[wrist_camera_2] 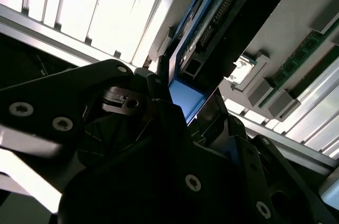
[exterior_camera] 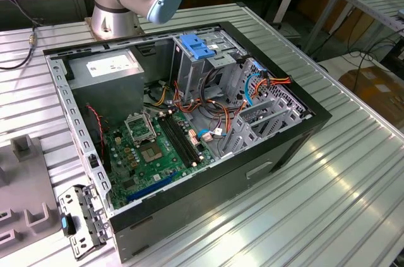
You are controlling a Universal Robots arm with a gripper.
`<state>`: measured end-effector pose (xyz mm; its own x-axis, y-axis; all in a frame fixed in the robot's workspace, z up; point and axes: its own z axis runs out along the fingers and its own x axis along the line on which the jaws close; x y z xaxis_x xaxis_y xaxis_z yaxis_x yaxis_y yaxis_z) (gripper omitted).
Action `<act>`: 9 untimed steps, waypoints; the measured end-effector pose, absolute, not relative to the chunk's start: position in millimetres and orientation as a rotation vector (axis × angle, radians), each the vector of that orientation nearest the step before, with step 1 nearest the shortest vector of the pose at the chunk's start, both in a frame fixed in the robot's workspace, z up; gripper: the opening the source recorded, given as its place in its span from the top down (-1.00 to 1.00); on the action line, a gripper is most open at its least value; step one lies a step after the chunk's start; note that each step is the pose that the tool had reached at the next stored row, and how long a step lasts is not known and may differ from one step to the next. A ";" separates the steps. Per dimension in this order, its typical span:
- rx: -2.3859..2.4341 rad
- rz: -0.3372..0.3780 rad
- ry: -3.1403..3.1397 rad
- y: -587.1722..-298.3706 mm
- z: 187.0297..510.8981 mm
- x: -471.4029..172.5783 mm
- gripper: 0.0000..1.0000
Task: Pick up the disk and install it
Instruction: 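Pick up the disk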
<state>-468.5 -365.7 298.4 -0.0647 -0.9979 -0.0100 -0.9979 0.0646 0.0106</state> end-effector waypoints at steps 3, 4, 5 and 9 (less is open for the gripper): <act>-2.148 0.023 2.292 -365.7 297.7 -468.5 0.06; -2.148 0.023 2.292 -365.7 297.8 -468.5 0.21; -2.148 0.023 2.292 -365.7 297.7 -468.5 0.21; -2.149 0.023 2.292 -365.7 297.6 -468.5 0.24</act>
<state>-468.5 -365.7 297.6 -0.0647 -0.9979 -0.0098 -0.9979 0.0646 0.0107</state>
